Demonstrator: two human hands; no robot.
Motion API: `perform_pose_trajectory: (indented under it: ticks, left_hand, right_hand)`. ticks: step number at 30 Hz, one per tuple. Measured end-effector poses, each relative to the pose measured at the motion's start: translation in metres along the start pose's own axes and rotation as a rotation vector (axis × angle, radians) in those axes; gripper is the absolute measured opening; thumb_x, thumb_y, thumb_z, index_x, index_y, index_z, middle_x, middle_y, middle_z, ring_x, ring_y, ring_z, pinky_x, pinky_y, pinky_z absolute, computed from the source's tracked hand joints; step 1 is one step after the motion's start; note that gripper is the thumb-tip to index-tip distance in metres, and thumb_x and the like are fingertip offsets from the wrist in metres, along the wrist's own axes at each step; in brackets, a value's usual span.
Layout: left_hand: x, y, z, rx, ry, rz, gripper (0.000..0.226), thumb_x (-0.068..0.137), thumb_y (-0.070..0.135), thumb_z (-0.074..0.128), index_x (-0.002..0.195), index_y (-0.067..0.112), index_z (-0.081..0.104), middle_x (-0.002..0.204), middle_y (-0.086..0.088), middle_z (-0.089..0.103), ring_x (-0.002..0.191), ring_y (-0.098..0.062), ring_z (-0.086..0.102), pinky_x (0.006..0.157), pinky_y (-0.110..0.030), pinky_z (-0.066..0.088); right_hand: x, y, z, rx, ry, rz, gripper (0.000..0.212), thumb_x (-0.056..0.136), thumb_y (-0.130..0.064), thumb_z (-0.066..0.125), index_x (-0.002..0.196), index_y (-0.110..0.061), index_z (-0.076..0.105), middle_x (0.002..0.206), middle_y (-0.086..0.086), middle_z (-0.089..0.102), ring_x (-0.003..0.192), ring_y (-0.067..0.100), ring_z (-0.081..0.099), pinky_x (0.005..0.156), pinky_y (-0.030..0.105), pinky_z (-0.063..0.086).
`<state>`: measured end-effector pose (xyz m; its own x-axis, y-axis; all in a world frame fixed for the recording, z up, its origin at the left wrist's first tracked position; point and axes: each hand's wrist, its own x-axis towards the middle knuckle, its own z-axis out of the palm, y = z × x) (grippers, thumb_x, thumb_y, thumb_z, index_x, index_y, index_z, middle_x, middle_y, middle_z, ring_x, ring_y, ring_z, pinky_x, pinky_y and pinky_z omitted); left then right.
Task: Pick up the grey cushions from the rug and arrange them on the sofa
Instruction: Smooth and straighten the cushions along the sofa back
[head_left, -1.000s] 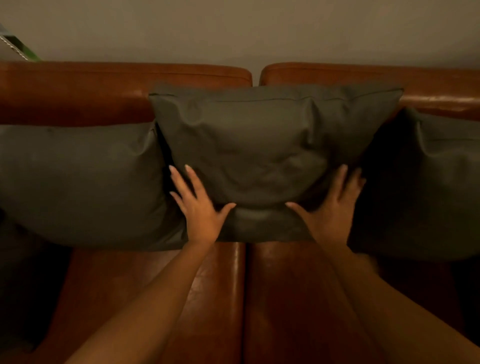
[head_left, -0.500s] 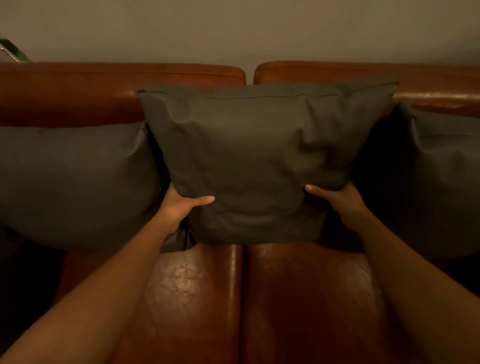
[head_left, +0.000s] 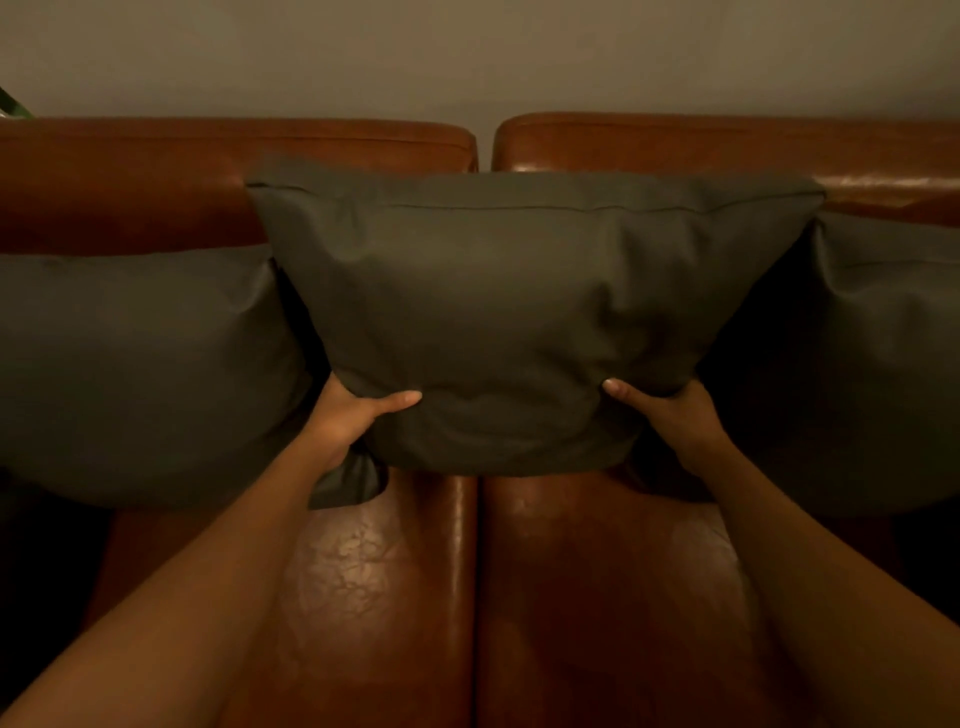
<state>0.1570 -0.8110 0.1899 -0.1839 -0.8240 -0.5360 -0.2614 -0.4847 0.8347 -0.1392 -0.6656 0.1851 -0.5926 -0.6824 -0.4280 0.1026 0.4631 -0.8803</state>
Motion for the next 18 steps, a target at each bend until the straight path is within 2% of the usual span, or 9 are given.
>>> perform_pose_trajectory:
  ticks: [5, 9, 15, 18]
  left_hand:
    - [-0.011, 0.004, 0.001, -0.017, 0.01, -0.003, 0.077, 0.065, 0.0, 0.08, 0.133, 0.015, 0.047, 0.126, 0.002, 0.057, 0.112, -0.013, 0.056, 0.101, -0.034, 0.044]
    - [-0.021, 0.014, 0.003, -0.025, 0.006, -0.022, 0.068, 0.071, 0.003, 0.077, 0.131, 0.017, 0.048, 0.119, 0.006, 0.058, 0.105, -0.01, 0.056, 0.093, -0.029, 0.043]
    - [-0.029, 0.019, 0.007, -0.032, -0.009, -0.041, 0.062, 0.074, 0.003, 0.075, 0.128, 0.017, 0.05, 0.117, 0.005, 0.059, 0.101, -0.01, 0.056, 0.091, -0.029, 0.044]
    - [-0.031, 0.018, 0.004, -0.035, -0.004, -0.03, 0.064, 0.072, 0.004, 0.076, 0.129, 0.017, 0.05, 0.117, 0.007, 0.06, 0.102, -0.009, 0.057, 0.093, -0.03, 0.045]
  right_hand:
    - [-0.009, -0.004, -0.002, -0.002, 0.037, -0.007, 0.097, 0.036, -0.054, 0.088, 0.123, -0.023, 0.06, 0.125, 0.0, 0.064, 0.112, 0.014, 0.061, 0.098, 0.039, 0.05]
    - [-0.01, -0.01, -0.005, -0.011, 0.04, -0.027, 0.104, 0.032, -0.063, 0.087, 0.125, -0.025, 0.06, 0.124, -0.004, 0.065, 0.114, 0.013, 0.061, 0.099, 0.041, 0.05]
    - [-0.018, -0.015, -0.005, -0.043, 0.054, -0.036, 0.101, 0.033, -0.063, 0.086, 0.123, -0.023, 0.062, 0.122, -0.005, 0.065, 0.113, 0.012, 0.061, 0.099, 0.04, 0.05]
    - [-0.022, -0.02, -0.005, -0.066, 0.1, -0.054, 0.095, 0.045, -0.051, 0.087, 0.129, -0.02, 0.057, 0.127, -0.002, 0.062, 0.117, 0.012, 0.058, 0.1, 0.038, 0.048]
